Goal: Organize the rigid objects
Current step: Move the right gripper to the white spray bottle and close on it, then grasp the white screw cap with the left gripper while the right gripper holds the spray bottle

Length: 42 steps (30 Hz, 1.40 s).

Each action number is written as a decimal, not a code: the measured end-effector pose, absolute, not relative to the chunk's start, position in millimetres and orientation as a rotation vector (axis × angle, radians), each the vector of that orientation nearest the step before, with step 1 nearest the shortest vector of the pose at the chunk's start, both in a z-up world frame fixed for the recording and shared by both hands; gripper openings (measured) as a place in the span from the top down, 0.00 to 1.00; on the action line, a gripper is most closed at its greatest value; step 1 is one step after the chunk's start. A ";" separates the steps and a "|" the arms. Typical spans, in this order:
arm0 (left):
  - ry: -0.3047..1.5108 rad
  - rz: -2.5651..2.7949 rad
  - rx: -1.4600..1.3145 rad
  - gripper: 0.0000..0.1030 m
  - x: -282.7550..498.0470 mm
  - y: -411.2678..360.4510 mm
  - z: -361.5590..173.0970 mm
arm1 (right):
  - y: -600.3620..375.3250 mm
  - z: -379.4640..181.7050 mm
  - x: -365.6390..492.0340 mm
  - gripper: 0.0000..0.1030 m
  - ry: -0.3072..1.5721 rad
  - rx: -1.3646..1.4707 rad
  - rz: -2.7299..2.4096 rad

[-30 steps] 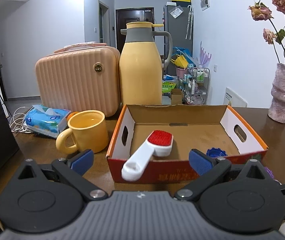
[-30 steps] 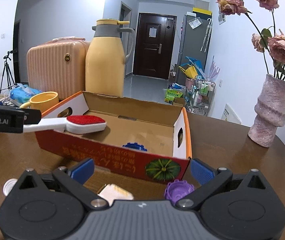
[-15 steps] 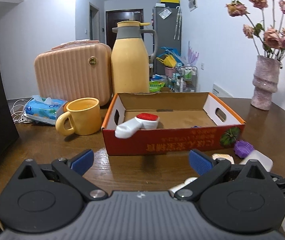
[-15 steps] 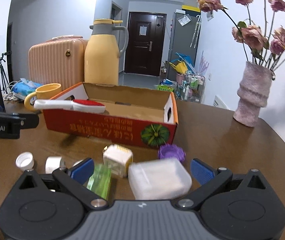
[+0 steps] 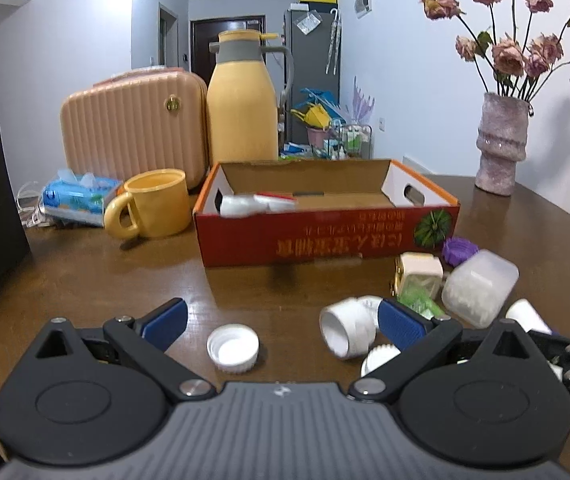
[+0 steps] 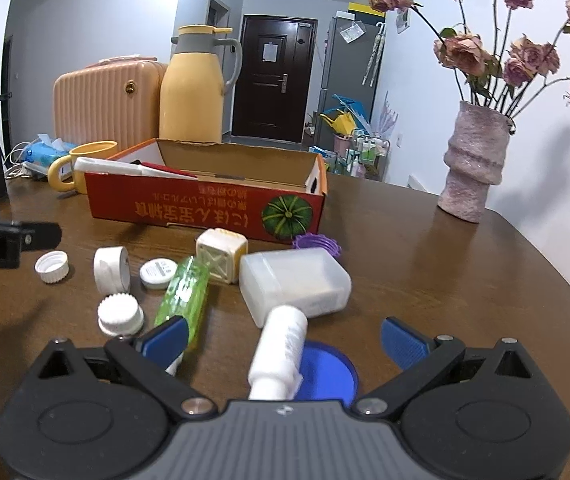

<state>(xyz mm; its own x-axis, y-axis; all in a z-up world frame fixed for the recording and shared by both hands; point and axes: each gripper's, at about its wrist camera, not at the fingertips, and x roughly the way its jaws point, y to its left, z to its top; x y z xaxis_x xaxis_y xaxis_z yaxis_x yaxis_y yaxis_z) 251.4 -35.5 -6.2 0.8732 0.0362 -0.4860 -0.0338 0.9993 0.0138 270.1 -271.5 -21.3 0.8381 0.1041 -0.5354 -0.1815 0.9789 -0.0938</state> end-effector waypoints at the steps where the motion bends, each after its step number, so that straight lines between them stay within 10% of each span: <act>1: 0.513 0.034 0.003 0.00 250.2 -34.7 -9.0 | -272.9 -22.3 267.1 0.00 0.557 -0.138 0.148; 12: 0.495 0.008 -0.015 0.00 236.8 -29.5 -21.9 | -271.3 -36.2 265.6 0.19 0.573 -0.139 0.143; 26: 0.530 -0.011 -0.063 0.00 244.8 -20.4 -28.8 | -264.9 -54.5 288.1 0.74 0.604 -0.125 0.122; 42: 0.609 0.065 -0.030 0.00 267.0 6.0 -39.9 | -283.8 -50.8 275.4 0.74 0.455 0.047 0.193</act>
<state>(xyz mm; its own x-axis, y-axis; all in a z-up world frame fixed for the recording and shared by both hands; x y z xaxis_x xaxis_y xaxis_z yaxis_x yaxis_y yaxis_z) 267.0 6.0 -39.9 0.8184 0.0527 -0.5722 -0.0702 0.9975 -0.0085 275.4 -283.8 -50.8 0.8805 0.1956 -0.4318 -0.1748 0.9807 0.0876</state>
